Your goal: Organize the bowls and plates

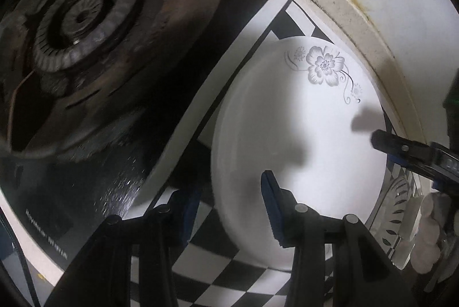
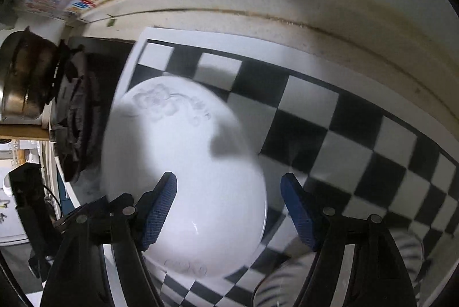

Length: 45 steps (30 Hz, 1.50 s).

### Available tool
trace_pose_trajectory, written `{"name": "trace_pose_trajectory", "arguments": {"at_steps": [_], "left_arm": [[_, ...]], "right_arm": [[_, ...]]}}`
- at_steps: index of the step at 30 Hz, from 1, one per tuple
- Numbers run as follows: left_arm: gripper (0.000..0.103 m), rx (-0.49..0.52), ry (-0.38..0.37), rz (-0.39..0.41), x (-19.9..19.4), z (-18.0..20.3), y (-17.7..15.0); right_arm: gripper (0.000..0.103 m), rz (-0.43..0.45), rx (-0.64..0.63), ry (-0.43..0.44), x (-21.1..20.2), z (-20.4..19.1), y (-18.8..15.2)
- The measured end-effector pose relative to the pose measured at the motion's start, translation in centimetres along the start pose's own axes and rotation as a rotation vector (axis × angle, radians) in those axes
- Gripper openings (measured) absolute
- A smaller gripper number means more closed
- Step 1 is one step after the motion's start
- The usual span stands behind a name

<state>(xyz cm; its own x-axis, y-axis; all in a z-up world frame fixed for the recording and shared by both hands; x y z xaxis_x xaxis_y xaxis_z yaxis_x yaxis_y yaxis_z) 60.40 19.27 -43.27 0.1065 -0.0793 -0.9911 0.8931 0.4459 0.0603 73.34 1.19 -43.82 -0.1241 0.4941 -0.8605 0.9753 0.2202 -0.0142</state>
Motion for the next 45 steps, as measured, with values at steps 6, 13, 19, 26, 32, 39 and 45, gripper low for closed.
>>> {"name": "trace_pose_trajectory", "arguments": {"at_steps": [6,13,19,26,32,39,45], "left_arm": [[0.035,0.019,0.001,0.016,0.3,1.2,0.7],[0.035,0.083,0.043,0.07,-0.1,2.0,-0.2],[0.035,0.107,0.052,0.105,-1.8,2.1,-0.6],[0.035,0.138,0.043,0.138,-3.3,2.1,0.0],[0.035,0.155,0.023,0.161,-5.8,1.7,-1.2],[0.035,0.217,-0.001,0.198,-9.7,2.7,-3.6],[0.035,0.278,-0.038,0.22,-12.6,5.1,-6.6]], "right_arm": [[0.046,-0.027,-0.018,-0.016,0.7,-0.3,0.6],[0.029,0.014,-0.086,-0.126,0.6,-0.6,-0.1],[0.028,0.029,-0.08,-0.117,-0.1,-0.2,-1.5],[0.026,0.079,-0.062,-0.096,-2.4,0.2,-3.5],[0.023,0.127,-0.057,-0.079,-5.5,0.0,-5.7],[0.022,0.199,-0.037,-0.067,-10.0,0.2,-9.7],[0.022,0.26,0.012,-0.057,-14.0,1.8,-14.4]]}}
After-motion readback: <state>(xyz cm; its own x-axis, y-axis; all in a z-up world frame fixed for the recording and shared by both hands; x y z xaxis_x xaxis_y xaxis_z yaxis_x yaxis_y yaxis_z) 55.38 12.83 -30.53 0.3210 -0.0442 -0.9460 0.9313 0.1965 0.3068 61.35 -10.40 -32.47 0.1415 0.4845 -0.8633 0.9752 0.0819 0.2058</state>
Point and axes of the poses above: each gripper's, at about its wrist camera, not at the fingertips, and x roughly the way its jaws point, z to its right, y to its top, the point moved 5 cm from there along x, roughly the way its jaws point, and after that the axes turned 8 degrees about y, right-handed, at the moved point
